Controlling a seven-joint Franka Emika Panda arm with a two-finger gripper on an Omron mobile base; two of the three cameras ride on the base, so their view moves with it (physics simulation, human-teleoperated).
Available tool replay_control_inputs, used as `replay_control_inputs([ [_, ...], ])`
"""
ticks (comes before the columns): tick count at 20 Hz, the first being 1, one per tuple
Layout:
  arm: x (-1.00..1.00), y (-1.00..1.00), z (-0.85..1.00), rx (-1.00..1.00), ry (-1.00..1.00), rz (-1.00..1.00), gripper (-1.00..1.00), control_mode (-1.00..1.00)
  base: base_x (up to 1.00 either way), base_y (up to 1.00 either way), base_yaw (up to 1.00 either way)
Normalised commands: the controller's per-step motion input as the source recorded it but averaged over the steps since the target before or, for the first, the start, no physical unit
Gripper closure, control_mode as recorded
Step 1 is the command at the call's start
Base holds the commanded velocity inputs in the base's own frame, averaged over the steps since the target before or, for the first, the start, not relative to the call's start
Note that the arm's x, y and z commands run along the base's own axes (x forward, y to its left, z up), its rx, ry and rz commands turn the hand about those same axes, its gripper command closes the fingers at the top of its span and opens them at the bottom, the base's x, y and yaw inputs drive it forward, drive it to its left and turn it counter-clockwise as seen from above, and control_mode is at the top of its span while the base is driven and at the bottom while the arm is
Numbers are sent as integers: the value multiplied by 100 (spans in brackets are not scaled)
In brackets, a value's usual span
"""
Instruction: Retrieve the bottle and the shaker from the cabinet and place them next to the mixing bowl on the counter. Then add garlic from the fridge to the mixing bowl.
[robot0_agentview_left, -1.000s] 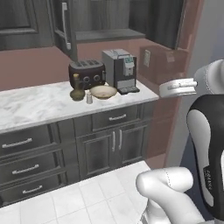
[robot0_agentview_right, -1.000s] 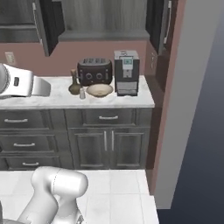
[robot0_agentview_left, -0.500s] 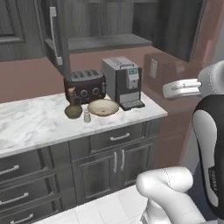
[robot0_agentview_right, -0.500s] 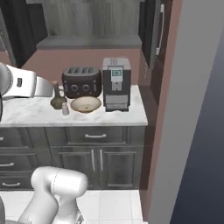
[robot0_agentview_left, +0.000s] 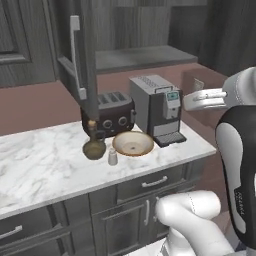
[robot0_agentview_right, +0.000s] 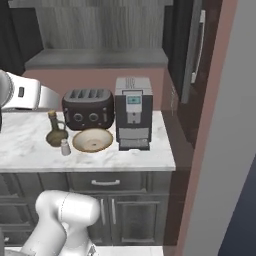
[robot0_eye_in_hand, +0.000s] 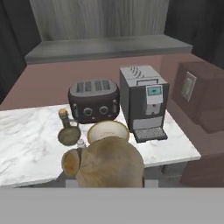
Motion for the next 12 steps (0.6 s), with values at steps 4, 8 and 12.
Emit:
replay_control_inputs([
  [4,0,0,0,0,0,0,100,100,49,0,0],
  [8,0,0,0,0,0,0,100,100,65,0,0],
  [12,0,0,0,0,0,0,100,100,55,0,0],
])
